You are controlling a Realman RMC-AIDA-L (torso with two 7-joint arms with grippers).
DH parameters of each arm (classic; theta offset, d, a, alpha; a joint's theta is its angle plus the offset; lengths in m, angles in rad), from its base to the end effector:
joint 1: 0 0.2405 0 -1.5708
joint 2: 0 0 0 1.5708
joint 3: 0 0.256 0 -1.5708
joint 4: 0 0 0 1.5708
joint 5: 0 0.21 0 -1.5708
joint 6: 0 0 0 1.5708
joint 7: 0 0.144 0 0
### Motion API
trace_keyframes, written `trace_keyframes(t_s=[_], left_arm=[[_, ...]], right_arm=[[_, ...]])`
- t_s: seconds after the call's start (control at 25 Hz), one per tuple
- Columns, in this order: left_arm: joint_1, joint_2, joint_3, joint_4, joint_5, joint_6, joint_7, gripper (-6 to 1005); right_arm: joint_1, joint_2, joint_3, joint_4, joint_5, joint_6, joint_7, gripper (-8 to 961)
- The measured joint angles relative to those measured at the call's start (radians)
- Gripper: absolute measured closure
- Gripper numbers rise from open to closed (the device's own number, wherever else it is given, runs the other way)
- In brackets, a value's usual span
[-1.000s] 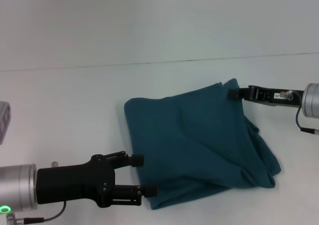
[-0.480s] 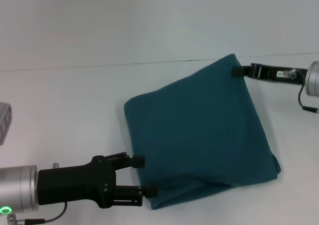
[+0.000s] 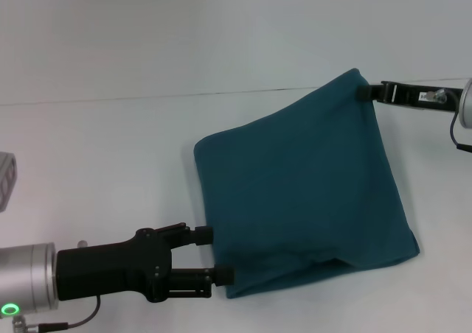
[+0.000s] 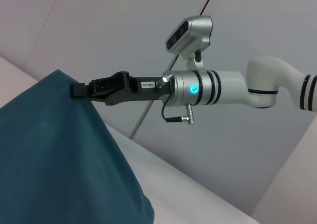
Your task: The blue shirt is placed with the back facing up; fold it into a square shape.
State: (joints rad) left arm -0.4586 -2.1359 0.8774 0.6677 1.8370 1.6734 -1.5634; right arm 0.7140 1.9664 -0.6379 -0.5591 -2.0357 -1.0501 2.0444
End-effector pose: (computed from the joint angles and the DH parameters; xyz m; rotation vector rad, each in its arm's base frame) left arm -0.2344 0.2926 -0.0317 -2.8497 -0.8838 -0.9604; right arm 0.2717 0.4345 0.0526 -2.0880 1.3294 0.6494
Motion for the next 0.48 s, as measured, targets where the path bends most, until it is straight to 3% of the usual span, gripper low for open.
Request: trace_keyframes(t_s=[0.48], left_arm=[[-0.001, -0.001, 0.000, -0.017, 0.002, -0.009, -0.014, 53]], right_arm=[[0.000, 0.014, -0.064, 0.055, -0.001, 0.192, -0.006, 850]])
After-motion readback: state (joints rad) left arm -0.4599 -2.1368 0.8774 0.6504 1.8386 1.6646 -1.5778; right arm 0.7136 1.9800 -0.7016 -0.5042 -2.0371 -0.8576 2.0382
